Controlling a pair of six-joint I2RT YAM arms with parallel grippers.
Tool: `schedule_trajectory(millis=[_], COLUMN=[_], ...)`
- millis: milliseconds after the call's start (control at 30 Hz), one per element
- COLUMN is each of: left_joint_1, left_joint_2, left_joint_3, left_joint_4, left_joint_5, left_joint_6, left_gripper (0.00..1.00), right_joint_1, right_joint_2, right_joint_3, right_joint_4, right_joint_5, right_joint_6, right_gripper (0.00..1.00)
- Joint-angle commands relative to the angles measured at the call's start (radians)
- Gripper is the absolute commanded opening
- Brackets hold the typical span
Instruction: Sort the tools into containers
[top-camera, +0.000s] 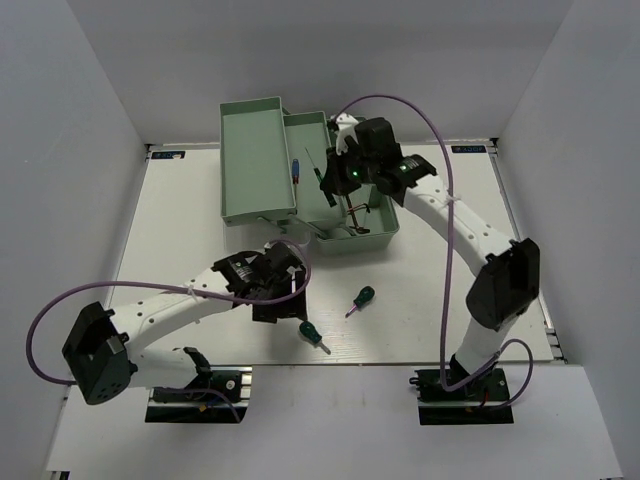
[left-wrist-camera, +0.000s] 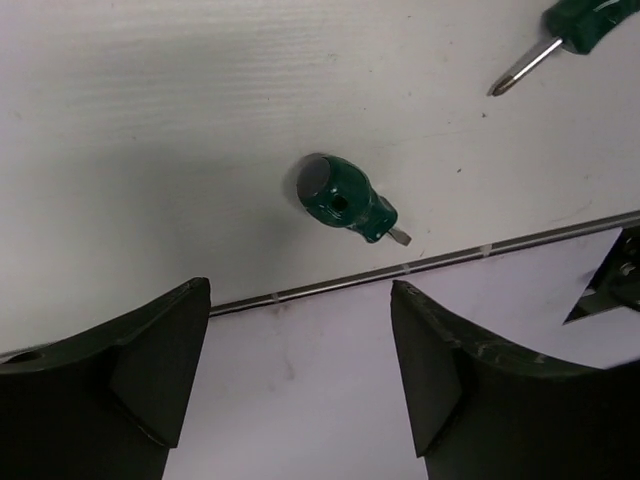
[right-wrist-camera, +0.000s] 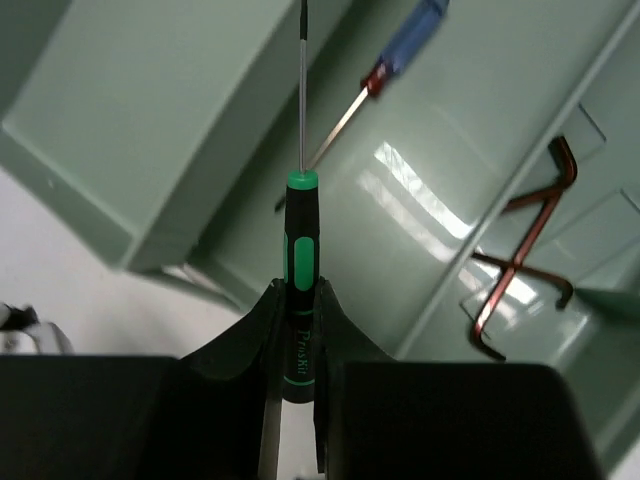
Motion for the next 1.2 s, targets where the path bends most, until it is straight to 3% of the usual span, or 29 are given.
schedule_trajectory(millis=[0, 133, 167, 300, 400, 567, 667, 700, 733, 900, 1000, 1033, 1067, 1167], left_joint_1=[-0.025, -0.036, -0.036, -0.060, -0.091, -0.122, -0.152, -0.162, -0.162, -0.183, -0.192, -0.192, -0.192, -0.192], left_joint_2=[0.006, -0.003, 0.014, 0.080, 0.104, 0.187, 0.271, 0.316, 0.336, 0.414, 0.425, 0.425, 0.434, 0.456], left_joint_3=[0.014, -0.026, -0.026, -0.015, -0.004, 0.005, 0.025, 0.034, 0.045, 0.137, 0.146, 0.137, 0.123, 0.123], left_joint_4=[0.007, 0.026, 0.026, 0.026, 0.010, 0.027, 0.067, 0.067, 0.067, 0.037, 0.037, 0.037, 0.046, 0.046], left_joint_5=[0.016, 0.007, 0.007, 0.027, -0.013, -0.080, -0.070, -0.070, -0.070, -0.093, -0.102, -0.102, -0.102, -0.082], left_joint_6=[-0.221, -0.379, -0.420, -0.535, -0.611, -0.671, -0.701, -0.710, -0.711, -0.711, -0.701, -0.701, -0.692, -0.683], left_gripper=[0.83, 0.84, 0.87, 0.87, 0.87, 0.87, 0.87, 0.87, 0.87, 0.83, 0.62, 0.46, 0.39, 0.30], right_joint_1=[0.005, -0.003, -0.003, -0.007, -0.023, -0.066, -0.112, -0.128, -0.142, -0.194, -0.217, -0.227, -0.236, -0.256], right_joint_2=[0.052, 0.161, 0.175, 0.162, 0.090, -0.099, -0.205, -0.225, -0.265, -0.404, -0.479, -0.489, -0.510, -0.546], right_joint_3=[0.172, 0.249, 0.257, 0.197, 0.125, -0.051, -0.162, -0.232, -0.252, -0.389, -0.488, -0.516, -0.530, -0.564], right_joint_4=[0.000, -0.041, -0.061, -0.046, -0.017, 0.035, 0.029, 0.029, 0.031, -0.012, -0.014, -0.014, -0.017, -0.037], right_joint_5=[-0.008, 0.001, 0.000, -0.025, -0.052, -0.121, -0.137, -0.137, -0.140, -0.183, -0.201, -0.200, -0.203, -0.221], right_joint_6=[0.040, 0.072, 0.072, 0.051, 0.039, 0.057, 0.071, 0.074, 0.071, 0.065, 0.066, 0.072, 0.075, 0.082], right_gripper=[0.00, 0.00, 0.22, 0.75, 0.89, 0.89, 0.70, 0.56, 0.50, 0.46, 0.48, 0.48, 0.48, 0.49])
